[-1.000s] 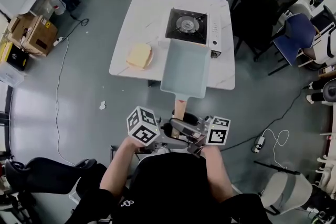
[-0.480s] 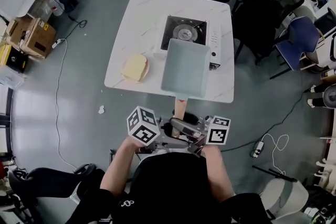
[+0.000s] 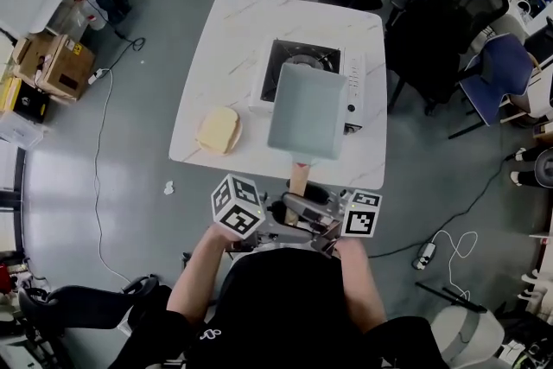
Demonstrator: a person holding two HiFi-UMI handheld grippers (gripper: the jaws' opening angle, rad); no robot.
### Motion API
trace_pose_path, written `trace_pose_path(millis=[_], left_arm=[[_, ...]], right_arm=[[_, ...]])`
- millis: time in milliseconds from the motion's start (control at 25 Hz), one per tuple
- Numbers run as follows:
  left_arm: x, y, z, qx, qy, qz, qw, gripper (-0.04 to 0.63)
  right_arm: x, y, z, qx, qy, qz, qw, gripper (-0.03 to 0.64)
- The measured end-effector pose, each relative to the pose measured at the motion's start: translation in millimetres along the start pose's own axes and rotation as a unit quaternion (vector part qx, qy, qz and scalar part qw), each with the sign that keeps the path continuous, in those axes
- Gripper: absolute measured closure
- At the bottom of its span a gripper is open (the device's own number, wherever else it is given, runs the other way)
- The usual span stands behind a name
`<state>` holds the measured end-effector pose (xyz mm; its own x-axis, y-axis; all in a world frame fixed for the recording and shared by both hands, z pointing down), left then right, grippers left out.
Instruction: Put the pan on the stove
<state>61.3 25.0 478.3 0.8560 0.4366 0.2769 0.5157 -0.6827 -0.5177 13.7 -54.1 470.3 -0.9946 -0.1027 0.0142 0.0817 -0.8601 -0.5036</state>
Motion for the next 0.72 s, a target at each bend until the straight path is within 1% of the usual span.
trace_pose_path(millis=[280,720], left_arm=[[-9.0,16.8,-16.2,-0.004,0.011,0.007,0.9999,0.382],[-21.0,21.7,-25.5,-0.010,0.012,0.011,0.9998,0.382]], right_arm=[[2.4,19.9,12.6,-0.001,0.009,-0.008,1.000,0.373],[12.2,29.1,21.5,0.005,0.010,-0.015,1.000,0.373]])
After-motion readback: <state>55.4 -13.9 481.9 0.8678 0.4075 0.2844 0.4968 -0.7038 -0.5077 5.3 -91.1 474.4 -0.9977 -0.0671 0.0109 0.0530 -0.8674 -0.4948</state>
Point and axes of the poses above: the fingertips, and each gripper's own axes: x forward along the fingers, z to its right, y out of its top, the point moved 1 cm from there along -x, backward along the fingers, and after that the axes turned 12 degrees about -z, right-handed, at the moved point
